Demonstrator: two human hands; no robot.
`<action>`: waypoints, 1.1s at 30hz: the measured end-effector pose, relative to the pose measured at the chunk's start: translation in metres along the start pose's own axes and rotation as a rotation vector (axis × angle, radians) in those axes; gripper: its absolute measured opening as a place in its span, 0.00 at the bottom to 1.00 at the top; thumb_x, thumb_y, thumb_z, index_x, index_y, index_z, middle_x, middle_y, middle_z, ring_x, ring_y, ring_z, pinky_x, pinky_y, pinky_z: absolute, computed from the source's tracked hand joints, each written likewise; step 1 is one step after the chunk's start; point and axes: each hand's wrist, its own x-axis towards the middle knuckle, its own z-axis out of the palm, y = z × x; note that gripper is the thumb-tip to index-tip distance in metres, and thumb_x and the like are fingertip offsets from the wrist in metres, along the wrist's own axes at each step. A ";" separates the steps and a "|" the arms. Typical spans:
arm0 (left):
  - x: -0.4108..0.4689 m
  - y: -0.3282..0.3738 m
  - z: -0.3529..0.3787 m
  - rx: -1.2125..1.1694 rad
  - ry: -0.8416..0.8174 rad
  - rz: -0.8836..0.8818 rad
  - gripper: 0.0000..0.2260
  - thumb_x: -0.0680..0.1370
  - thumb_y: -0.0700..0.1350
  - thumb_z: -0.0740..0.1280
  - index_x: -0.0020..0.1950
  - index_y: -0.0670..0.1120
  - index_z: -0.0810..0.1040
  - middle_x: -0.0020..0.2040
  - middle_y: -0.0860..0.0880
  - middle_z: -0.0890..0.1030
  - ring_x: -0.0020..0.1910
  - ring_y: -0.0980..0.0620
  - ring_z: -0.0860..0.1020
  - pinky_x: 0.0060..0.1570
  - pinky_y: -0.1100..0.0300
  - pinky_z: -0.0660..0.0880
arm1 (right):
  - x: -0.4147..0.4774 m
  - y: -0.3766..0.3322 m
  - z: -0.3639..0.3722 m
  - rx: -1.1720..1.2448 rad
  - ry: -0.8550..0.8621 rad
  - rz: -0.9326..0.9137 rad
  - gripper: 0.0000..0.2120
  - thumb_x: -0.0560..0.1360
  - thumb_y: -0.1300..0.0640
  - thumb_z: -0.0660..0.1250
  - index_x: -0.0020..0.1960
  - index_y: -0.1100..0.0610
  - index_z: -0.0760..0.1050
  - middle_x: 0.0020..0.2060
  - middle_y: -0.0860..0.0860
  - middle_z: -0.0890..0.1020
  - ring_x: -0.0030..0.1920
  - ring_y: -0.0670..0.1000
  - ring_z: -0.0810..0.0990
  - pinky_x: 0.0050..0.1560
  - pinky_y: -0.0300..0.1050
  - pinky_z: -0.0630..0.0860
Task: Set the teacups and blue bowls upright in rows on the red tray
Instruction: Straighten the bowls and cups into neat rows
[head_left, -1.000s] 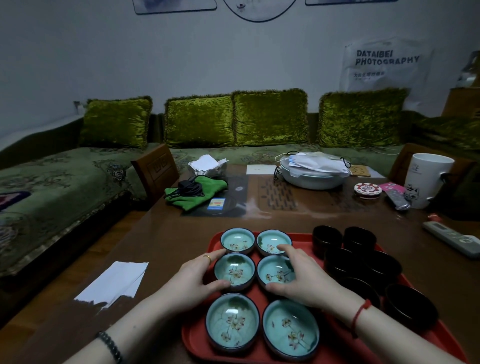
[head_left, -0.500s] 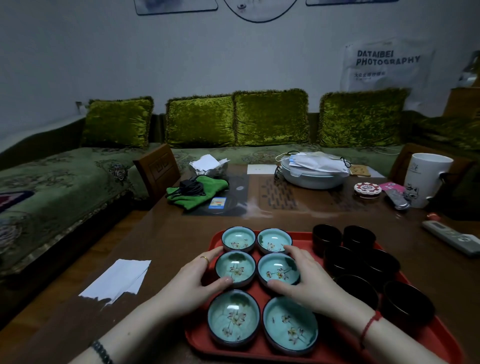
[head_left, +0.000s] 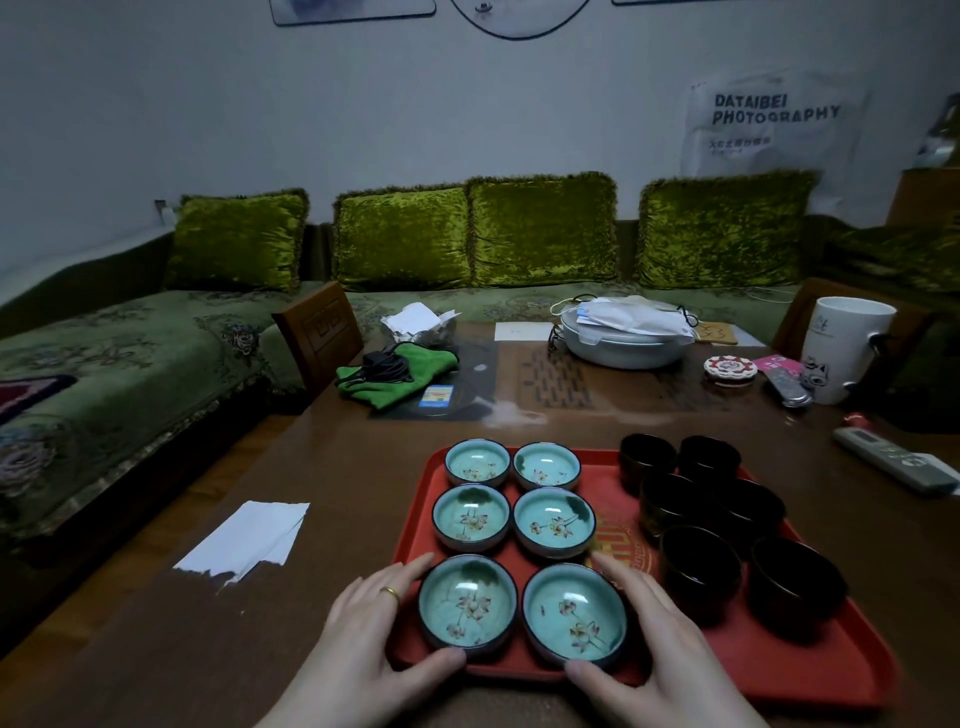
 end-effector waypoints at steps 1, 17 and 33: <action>-0.001 -0.001 0.002 -0.009 0.023 -0.005 0.35 0.64 0.70 0.63 0.63 0.69 0.47 0.71 0.61 0.60 0.71 0.64 0.54 0.73 0.60 0.49 | -0.001 0.000 0.001 -0.002 0.009 0.000 0.36 0.63 0.45 0.73 0.60 0.35 0.51 0.61 0.33 0.62 0.59 0.25 0.58 0.54 0.14 0.53; -0.001 -0.002 0.008 -0.025 0.115 -0.044 0.35 0.67 0.66 0.65 0.70 0.59 0.56 0.71 0.59 0.63 0.68 0.67 0.54 0.73 0.58 0.48 | 0.004 -0.003 0.010 0.043 0.105 0.055 0.40 0.62 0.44 0.73 0.68 0.44 0.58 0.60 0.37 0.66 0.61 0.36 0.65 0.61 0.30 0.60; 0.004 0.003 0.004 0.008 0.102 -0.024 0.36 0.69 0.65 0.64 0.72 0.56 0.53 0.72 0.60 0.59 0.72 0.61 0.53 0.74 0.57 0.48 | 0.006 -0.007 0.009 0.045 0.076 0.050 0.40 0.64 0.44 0.72 0.69 0.45 0.56 0.63 0.40 0.65 0.64 0.37 0.63 0.65 0.32 0.58</action>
